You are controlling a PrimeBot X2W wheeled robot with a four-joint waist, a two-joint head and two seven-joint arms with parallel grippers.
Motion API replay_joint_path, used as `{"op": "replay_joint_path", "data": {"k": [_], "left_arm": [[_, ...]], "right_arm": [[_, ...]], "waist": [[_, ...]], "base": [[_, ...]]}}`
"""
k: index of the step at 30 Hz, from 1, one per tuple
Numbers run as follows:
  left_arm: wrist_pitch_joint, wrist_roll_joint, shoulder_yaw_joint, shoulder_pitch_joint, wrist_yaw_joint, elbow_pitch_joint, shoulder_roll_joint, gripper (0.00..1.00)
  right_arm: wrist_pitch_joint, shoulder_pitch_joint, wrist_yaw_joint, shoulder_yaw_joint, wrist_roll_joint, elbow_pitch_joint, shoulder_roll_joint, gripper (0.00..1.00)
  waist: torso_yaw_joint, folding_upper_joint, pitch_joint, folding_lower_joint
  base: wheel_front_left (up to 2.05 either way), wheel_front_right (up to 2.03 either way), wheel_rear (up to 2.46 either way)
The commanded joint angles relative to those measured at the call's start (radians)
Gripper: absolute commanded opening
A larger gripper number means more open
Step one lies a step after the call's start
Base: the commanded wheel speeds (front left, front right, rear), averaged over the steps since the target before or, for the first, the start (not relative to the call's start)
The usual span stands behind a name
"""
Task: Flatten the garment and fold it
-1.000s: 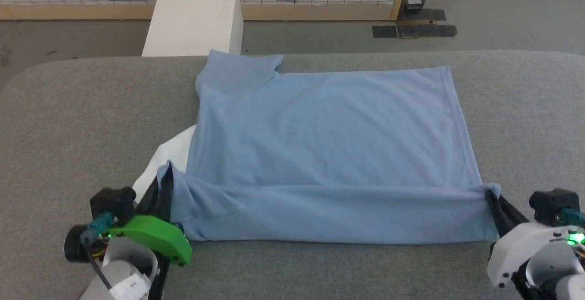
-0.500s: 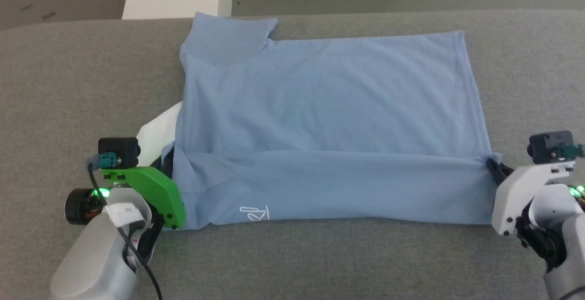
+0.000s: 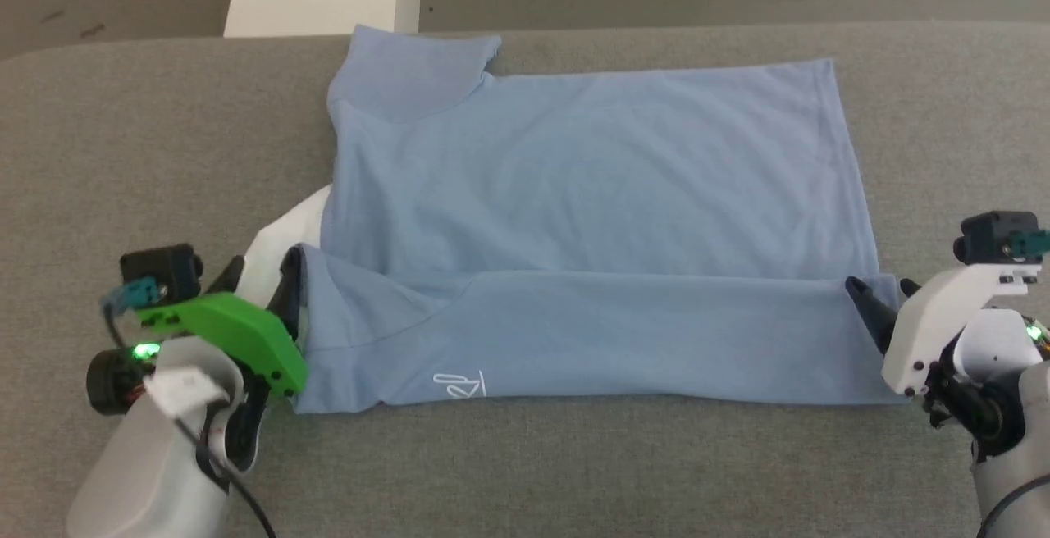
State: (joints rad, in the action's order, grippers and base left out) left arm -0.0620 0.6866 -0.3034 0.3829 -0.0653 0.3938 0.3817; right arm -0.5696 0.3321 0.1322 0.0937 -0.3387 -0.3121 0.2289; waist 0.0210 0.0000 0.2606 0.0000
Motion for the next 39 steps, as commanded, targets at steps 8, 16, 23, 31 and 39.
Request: {"op": "replay_joint_path", "data": {"k": [8,16,23,31,39], "left_arm": [[0.277,-0.080,0.019,-0.172,-0.025,-0.101,-0.012,1.00],[0.304,-0.112,-0.022,-0.324,-0.033,-0.177,-0.029,1.00],[0.254,-0.108,-0.050,-0.367,-0.054,-0.144,-0.037,1.00],[0.100,-0.045,-0.008,-0.303,-0.167,-0.064,-0.080,1.00],[-0.084,0.044,0.023,-0.246,-0.242,-0.015,-0.117,1.00]], "right_arm": [[0.265,-0.153,-0.002,0.061,0.040,0.121,-0.063,1.00],[0.520,-0.308,-0.002,0.059,0.078,0.236,-0.133,1.00],[0.638,-0.382,-0.002,0.060,0.110,0.266,-0.168,1.00],[0.635,-0.376,-0.002,0.025,0.109,0.265,-0.177,1.00],[0.622,-0.364,-0.002,0.004,0.100,0.252,-0.178,1.00]], "waist": [[0.013,0.0000,-0.120,0.0000],[0.016,0.0000,-0.165,0.0000],[0.009,0.0000,-0.179,0.0000],[-0.025,0.0000,-0.172,0.0000],[-0.066,0.0000,-0.162,0.0000]], "base": [[0.00,0.00,0.00],[0.00,0.00,0.00],[0.00,0.00,0.00],[0.00,0.00,0.00],[0.00,0.00,0.00]]}}
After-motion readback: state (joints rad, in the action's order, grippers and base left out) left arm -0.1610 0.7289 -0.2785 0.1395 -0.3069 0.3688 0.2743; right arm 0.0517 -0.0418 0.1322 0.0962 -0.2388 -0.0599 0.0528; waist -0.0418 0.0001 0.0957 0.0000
